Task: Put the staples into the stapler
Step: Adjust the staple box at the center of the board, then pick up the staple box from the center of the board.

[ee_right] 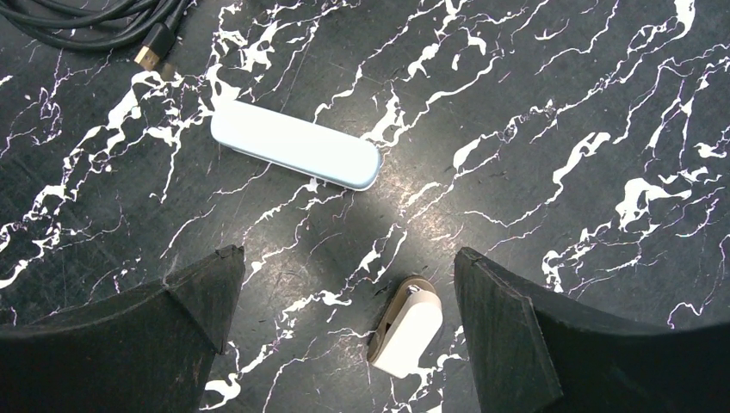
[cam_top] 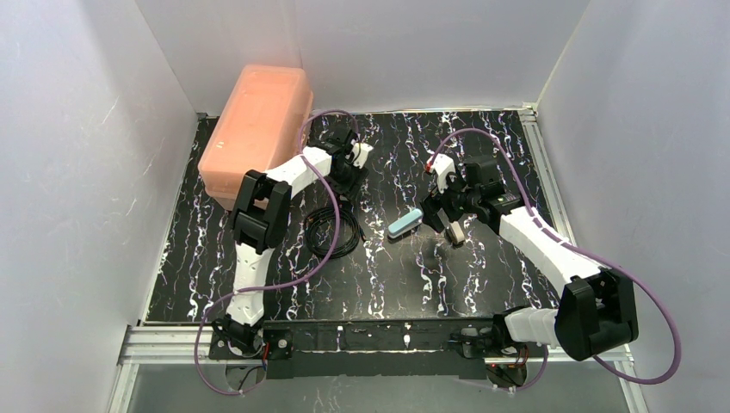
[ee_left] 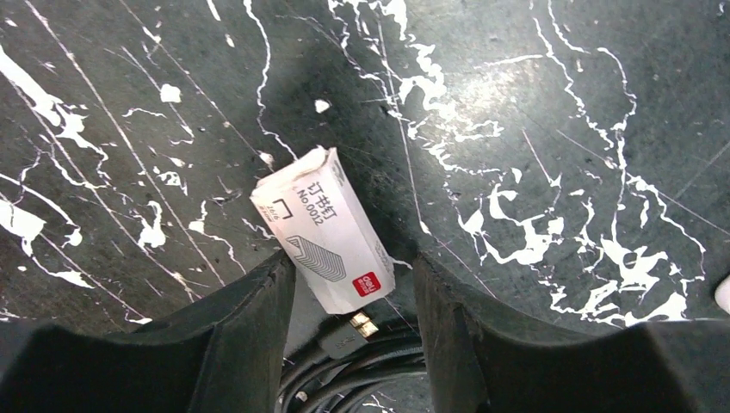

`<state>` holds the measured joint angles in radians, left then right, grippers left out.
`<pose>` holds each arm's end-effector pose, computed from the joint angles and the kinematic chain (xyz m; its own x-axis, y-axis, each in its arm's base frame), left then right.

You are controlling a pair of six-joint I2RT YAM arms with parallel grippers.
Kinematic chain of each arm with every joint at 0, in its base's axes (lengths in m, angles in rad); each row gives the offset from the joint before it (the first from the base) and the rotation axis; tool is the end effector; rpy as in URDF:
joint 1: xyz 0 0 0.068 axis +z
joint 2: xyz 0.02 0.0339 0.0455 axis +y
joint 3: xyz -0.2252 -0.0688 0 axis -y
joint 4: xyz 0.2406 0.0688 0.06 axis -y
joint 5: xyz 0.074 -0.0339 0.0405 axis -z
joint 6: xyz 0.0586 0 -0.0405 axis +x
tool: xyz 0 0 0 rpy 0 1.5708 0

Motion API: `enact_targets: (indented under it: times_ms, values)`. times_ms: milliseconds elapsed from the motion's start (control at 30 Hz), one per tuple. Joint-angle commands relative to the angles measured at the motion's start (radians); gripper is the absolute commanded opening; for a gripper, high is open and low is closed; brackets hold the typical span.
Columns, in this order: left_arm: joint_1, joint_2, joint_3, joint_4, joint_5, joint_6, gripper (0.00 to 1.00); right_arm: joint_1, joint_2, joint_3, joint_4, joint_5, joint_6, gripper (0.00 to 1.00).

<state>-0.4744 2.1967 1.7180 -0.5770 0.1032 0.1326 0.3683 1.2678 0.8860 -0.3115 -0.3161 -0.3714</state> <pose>0.4049 -0.2147 0.1233 -0.7013 0.5080 -0.5001 0.5975 0.8015 -0.0237 0.2716 0.1244 0.2116 -0.3504 -0.5050 -0.7888 -0.7431 0.6625 -0.0940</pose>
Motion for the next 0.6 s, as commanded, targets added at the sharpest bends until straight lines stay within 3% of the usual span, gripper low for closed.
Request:
enact_targets:
  times_ms: [0, 200, 367, 567]
  values:
    - [-0.001, 0.044, 0.011, -0.039, -0.058, -0.037, 0.49, -0.004, -0.027, -0.006, 0.023, -0.006, -0.008, 0.99]
    - [-0.001, 0.038, -0.001, -0.03, -0.044, -0.051, 0.37, -0.003, -0.021, -0.004, 0.027, -0.01, -0.007, 0.99]
    - [0.001, -0.007, -0.031, -0.018, 0.06, 0.052, 0.11, -0.004, 0.004, 0.029, 0.047, -0.005, 0.053, 0.99]
    - [0.006, -0.173, -0.19, 0.114, 0.199, 0.198, 0.08, -0.005, 0.084, 0.12, 0.05, -0.114, 0.192, 0.99]
